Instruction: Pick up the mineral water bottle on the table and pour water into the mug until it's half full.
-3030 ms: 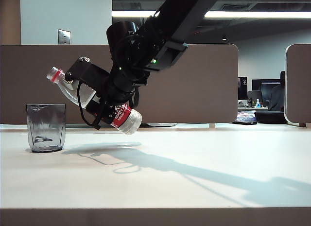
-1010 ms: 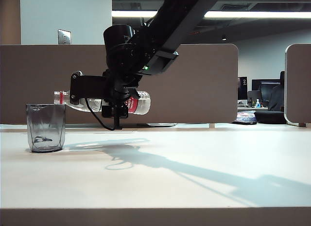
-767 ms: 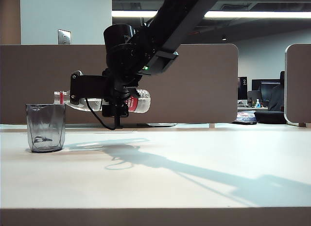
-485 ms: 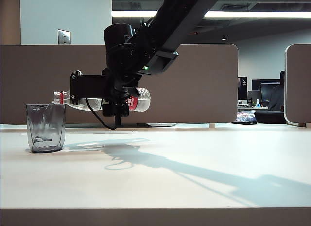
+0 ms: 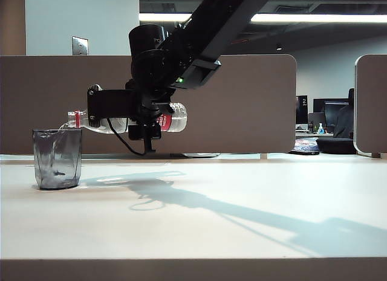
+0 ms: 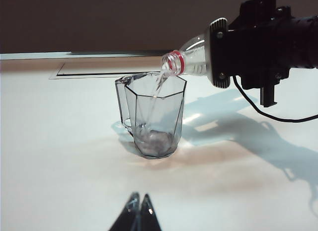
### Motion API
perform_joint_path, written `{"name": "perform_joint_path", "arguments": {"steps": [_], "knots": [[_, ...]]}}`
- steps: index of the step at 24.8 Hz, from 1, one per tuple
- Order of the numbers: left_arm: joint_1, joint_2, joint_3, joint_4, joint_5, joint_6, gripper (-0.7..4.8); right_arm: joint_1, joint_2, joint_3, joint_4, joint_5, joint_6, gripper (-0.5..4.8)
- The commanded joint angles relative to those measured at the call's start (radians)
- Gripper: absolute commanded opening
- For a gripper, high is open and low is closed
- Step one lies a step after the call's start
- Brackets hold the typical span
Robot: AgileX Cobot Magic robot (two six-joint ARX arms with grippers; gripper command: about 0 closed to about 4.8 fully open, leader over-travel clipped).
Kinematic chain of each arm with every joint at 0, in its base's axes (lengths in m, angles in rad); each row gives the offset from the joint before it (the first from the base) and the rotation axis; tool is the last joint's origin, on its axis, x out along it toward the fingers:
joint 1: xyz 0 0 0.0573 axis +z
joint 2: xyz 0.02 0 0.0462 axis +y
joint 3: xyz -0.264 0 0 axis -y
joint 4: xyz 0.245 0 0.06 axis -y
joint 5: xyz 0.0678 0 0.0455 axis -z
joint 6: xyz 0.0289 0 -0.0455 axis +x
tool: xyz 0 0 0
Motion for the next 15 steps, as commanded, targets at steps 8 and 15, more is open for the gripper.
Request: {"name": "perform_joint_path", "arguments": {"steps": [8,15], "knots": [[-0.001,0.001,0.003,0.013,0.003,0.000,-0.05,0.002,-0.021,0.011,0.047,0.013,-0.005,2.56],[-0.001,0.001,0.003,0.013,0.003,0.000,-0.05,0.002,-0.025,0.011,0.047,0.017,-0.029,2.56]]}}
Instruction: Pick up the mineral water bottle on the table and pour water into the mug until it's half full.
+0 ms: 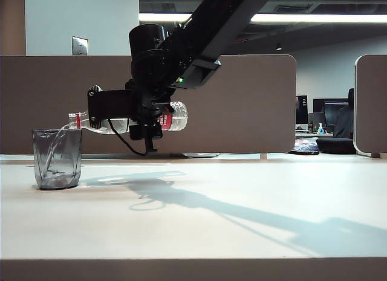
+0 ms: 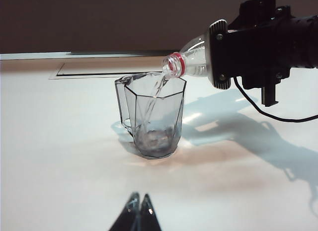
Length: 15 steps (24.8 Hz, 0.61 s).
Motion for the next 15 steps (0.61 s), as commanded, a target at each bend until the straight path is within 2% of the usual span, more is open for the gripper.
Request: {"name": "perform_joint_path", "arguments": {"steps": [1,15], "knots": [[-0.001,0.001,0.003,0.013,0.003,0.000,-0.05,0.002,-0.025,0.010,0.047,0.013,-0.002,2.56],[-0.001,0.001,0.003,0.013,0.003,0.000,-0.05,0.003,-0.029,0.010,0.048,0.027,-0.027,2.56]]}}
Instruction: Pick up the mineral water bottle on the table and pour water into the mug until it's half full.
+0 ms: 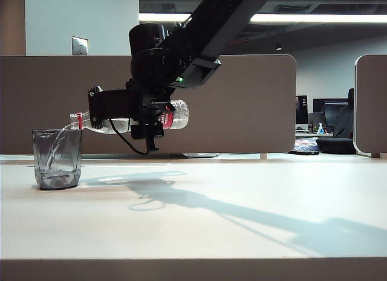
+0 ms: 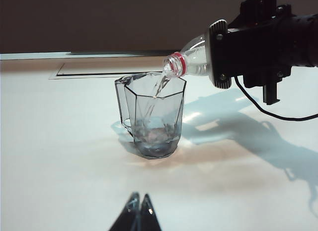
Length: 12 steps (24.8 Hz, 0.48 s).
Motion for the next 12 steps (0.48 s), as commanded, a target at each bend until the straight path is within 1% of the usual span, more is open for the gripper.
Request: {"name": "perform_joint_path", "arguments": {"steps": [1,12], "knots": [[-0.001,0.001,0.003,0.013,0.003,0.000,-0.05,0.003,-0.028,0.010,0.046,0.009,-0.004,2.56],[-0.001,0.001,0.003,0.013,0.003,0.000,-0.05,0.004,-0.029,0.010,0.063,0.013,-0.005,2.56]]}}
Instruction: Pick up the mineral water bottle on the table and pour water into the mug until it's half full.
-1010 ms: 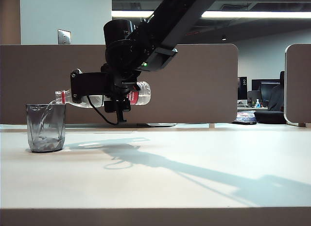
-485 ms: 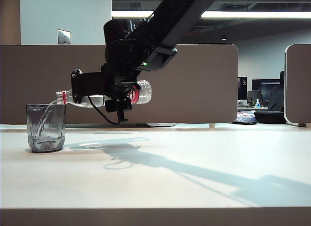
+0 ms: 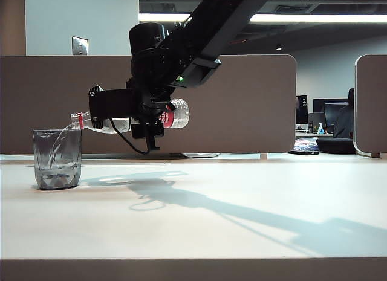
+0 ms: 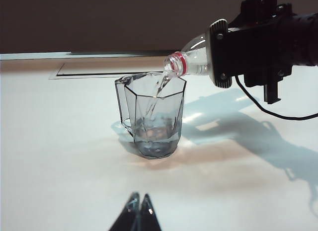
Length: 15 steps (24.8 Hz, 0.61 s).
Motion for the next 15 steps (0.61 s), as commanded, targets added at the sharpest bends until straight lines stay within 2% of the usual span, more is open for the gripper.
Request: {"name": "perform_joint_path", "arguments": {"steps": [1,15], "knots": [[-0.001,0.001,0.003,0.013,0.003,0.000,-0.05,0.005,-0.024,0.011,0.071,0.006,0.000,2.56],[-0.001,0.001,0.003,0.013,0.003,0.000,-0.05,0.003,-0.031,0.011,0.069,0.010,-0.021,2.55]]}}
